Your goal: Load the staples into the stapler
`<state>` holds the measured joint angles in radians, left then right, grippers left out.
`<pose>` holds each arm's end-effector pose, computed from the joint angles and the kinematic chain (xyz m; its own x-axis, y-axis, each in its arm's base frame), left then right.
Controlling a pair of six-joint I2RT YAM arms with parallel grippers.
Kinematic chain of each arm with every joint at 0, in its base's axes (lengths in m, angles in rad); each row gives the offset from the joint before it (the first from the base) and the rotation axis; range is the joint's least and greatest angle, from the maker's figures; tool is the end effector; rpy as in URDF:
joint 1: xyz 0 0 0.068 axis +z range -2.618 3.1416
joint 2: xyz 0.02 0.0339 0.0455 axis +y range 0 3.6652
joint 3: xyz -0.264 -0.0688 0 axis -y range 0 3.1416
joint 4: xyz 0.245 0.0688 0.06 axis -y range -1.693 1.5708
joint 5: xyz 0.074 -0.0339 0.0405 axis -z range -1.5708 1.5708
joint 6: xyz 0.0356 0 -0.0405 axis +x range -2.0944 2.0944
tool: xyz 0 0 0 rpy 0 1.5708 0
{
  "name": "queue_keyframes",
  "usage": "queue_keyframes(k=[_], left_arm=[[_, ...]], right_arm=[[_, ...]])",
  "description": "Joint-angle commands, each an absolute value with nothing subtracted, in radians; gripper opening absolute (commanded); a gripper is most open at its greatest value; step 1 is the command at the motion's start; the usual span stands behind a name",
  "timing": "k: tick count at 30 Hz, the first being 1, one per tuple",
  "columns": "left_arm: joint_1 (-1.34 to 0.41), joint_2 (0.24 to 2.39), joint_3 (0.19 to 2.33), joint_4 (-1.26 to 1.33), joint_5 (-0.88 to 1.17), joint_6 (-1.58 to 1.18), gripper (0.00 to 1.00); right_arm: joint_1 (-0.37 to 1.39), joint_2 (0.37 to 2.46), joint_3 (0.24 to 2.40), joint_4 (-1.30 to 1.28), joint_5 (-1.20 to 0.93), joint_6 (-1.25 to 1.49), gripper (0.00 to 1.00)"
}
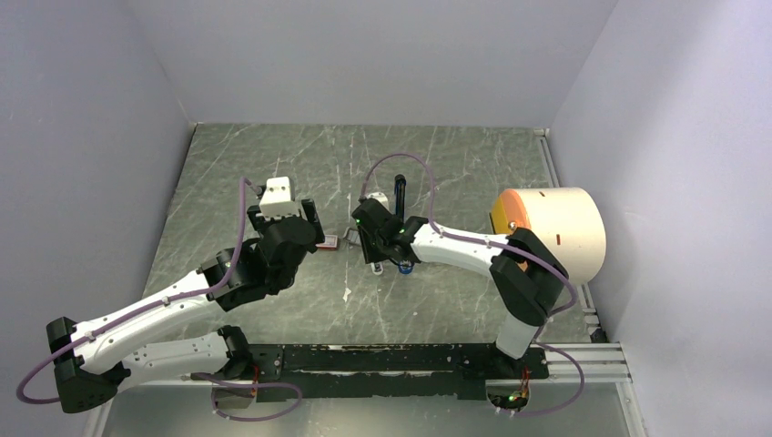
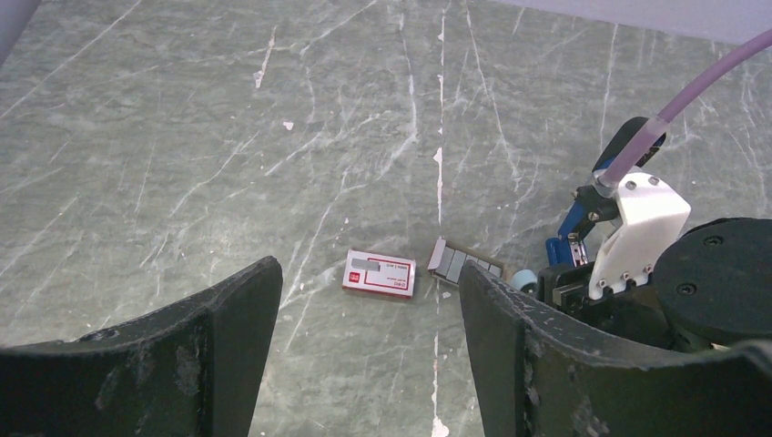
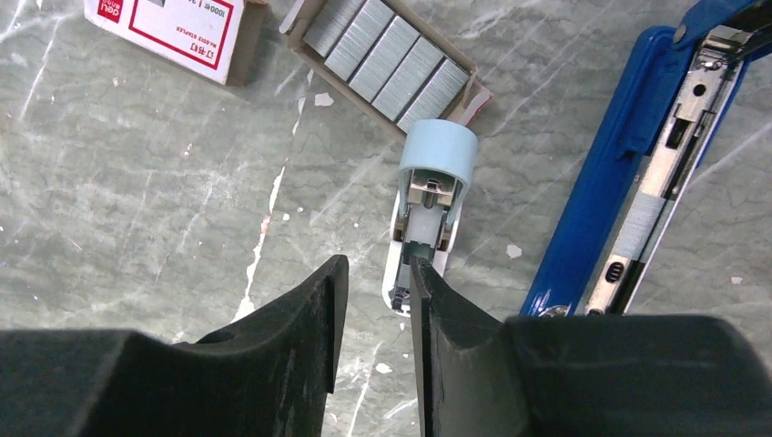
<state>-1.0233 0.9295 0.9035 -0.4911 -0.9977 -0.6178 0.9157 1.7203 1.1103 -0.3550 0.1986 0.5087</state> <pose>0.1243 -0.1464 0.3325 -0.2577 -0.1806 -0.9492 -0.0816 0.9829 -0.1649 0.2228 0.2784 0.1939 -0.7827 -0.2351 -0.5763 -0.3753 0.9169 0.1357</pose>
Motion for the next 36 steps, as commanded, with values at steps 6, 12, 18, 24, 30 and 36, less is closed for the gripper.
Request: queue_keyframes(k=[6,12,18,24,30,36], left_arm=[[-1.017,0.929,0.911,-0.488,-0.997,-0.634,0.76],[-1.017,0.930,0.911,-0.487,-0.997,-0.634,0.76],[-1.018,0.931,0.913,-0.488,-0.996,-0.634,0.76],[-1.017,0.930,0.911,-0.486,-0.994,-0.634,0.76],[-1.016,0.929,0.911,-0.485,-0.993,-0.635,0.76],[-1.016,0.929,0.910,-0.486,-0.992,-0.636,0.76]], right_arm=[[0.918,1.765,1.128,-0.338,0.179,0.506,0.34],[0.919,1.768,1.118,-0.342,0.174,0.510,0.34],[0.918,1.782,1.114,-0.341,0.175,0.513,0.34],[0.918,1.786,1.111,-0.338,0.172,0.514,0.33],[0.918,1.783,1.111,-0.336,0.172,0.515,0.33],[0.919,1.728,1.120,-0.329,0.171,0.508,0.33]])
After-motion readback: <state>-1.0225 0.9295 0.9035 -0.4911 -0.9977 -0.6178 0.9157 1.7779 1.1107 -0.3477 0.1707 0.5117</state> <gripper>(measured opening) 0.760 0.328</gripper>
